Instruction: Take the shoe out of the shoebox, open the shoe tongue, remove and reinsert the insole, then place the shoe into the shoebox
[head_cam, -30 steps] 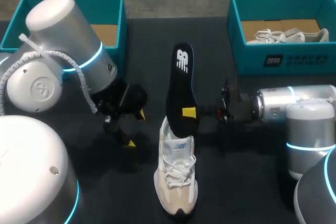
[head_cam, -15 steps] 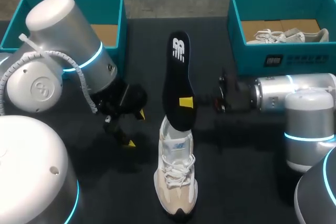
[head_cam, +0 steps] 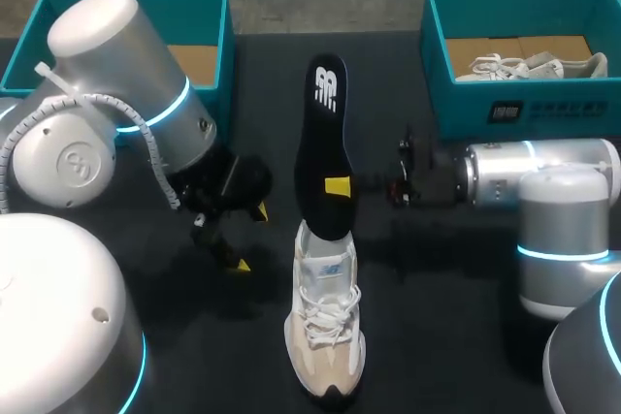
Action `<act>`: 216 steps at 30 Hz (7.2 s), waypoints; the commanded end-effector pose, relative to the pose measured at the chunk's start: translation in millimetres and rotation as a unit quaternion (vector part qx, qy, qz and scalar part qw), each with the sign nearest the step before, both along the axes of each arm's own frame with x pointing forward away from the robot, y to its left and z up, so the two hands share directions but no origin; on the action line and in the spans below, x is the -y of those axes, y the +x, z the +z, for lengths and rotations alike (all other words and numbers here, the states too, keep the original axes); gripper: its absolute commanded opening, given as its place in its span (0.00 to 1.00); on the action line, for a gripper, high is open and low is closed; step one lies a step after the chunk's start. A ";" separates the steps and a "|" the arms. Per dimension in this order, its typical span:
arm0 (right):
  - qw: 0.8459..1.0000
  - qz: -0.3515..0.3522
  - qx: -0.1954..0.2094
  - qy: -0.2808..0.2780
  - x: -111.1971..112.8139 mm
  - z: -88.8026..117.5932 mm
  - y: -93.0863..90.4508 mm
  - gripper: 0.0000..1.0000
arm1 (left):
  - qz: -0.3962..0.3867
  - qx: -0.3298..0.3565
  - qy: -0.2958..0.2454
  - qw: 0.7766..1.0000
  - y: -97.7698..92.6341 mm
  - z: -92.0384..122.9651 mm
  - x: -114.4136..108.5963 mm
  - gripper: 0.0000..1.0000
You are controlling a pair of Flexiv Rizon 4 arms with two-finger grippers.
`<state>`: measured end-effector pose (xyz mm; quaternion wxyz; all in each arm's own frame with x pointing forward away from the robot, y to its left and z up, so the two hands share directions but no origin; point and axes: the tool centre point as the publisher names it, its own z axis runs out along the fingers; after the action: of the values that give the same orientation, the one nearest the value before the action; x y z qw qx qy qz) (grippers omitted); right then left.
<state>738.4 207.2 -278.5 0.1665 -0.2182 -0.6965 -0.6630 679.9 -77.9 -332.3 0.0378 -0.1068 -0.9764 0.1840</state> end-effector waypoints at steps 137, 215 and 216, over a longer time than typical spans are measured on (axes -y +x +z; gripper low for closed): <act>0.998 -0.039 -0.011 0.042 -14.5 -14.9 -16.1 0.00 | 0.038 0.008 0.008 0.999 10.5 -9.9 18.6 1.00; 0.999 -0.003 -0.033 0.020 -6.3 -43.1 -19.5 0.00 | 0.038 0.008 0.008 0.999 10.5 -9.9 18.6 1.00; 0.999 -0.004 -0.033 0.019 -6.5 -43.1 -20.0 0.00 | 0.038 0.008 0.008 0.999 10.5 -9.9 18.6 1.00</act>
<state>720.1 212.5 -321.3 0.1921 -0.2378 -0.6766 -0.6699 690.9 -95.8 -340.7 0.0248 -0.0710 -0.9813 0.1773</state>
